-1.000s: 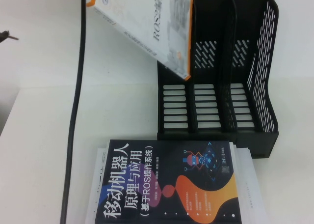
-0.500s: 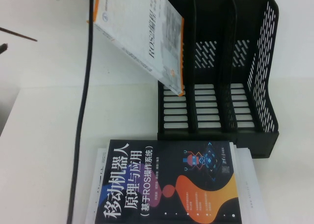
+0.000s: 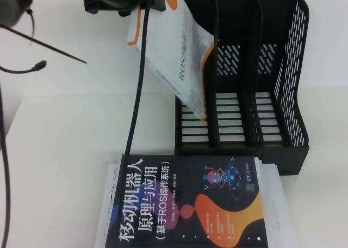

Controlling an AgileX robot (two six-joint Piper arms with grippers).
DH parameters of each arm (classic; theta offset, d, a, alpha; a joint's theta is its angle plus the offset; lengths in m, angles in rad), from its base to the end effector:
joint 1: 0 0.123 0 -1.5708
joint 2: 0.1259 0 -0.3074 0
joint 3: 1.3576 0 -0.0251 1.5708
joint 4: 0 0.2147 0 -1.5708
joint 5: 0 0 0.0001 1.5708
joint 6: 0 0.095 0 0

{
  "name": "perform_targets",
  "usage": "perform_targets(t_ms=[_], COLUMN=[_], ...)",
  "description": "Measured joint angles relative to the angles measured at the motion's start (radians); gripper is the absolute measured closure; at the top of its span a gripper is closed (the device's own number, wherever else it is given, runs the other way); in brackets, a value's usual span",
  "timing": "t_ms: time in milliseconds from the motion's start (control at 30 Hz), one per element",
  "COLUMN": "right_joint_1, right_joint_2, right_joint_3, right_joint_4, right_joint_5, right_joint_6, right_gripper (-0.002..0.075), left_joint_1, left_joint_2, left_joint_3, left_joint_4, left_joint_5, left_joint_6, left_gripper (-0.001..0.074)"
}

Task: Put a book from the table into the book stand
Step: Place the book on the book shelf

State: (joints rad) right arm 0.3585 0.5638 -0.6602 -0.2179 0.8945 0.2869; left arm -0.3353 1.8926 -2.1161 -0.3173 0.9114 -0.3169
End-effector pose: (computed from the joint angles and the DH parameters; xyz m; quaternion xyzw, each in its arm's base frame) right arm 0.0440 -0.0006 0.3222 -0.0588 0.9020 0.0314 0.4264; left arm 0.3766 -0.1561 0.4395 -0.0194 0.8737 -0.2949 0.3863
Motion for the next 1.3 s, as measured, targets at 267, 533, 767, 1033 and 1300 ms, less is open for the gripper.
perform_targets(t_ms=[267,533,767,1033,1300], right_joint_1=[0.0,0.0,0.0,0.0,0.0], right_joint_2=[0.0,0.0,0.0,0.0,0.0], right_joint_3=[0.0,0.0,0.0,0.0,0.0], right_joint_4=[0.0,0.0,0.0,0.0,0.0], right_joint_5=[-0.002,-0.004,-0.004,-0.004,0.0], right_joint_6=[0.0,0.0,0.0,0.004,0.004], right_gripper=[0.0722,0.0722,0.0723,0.0723,0.0723], left_joint_1=[-0.02,-0.02,-0.025,-0.025,-0.02], left_joint_2=[0.056,0.06,0.113,0.122,0.12], left_joint_3=[-0.004,-0.004,-0.004,-0.017,-0.18], left_joint_4=[0.062,0.069,0.053,0.034,0.07], left_joint_5=[-0.009,0.011,0.032,0.019,0.107], left_joint_6=[-0.028,-0.028,-0.008,0.055,0.075], left_gripper=[0.0633,0.0633,0.0633,0.0365,0.0578])
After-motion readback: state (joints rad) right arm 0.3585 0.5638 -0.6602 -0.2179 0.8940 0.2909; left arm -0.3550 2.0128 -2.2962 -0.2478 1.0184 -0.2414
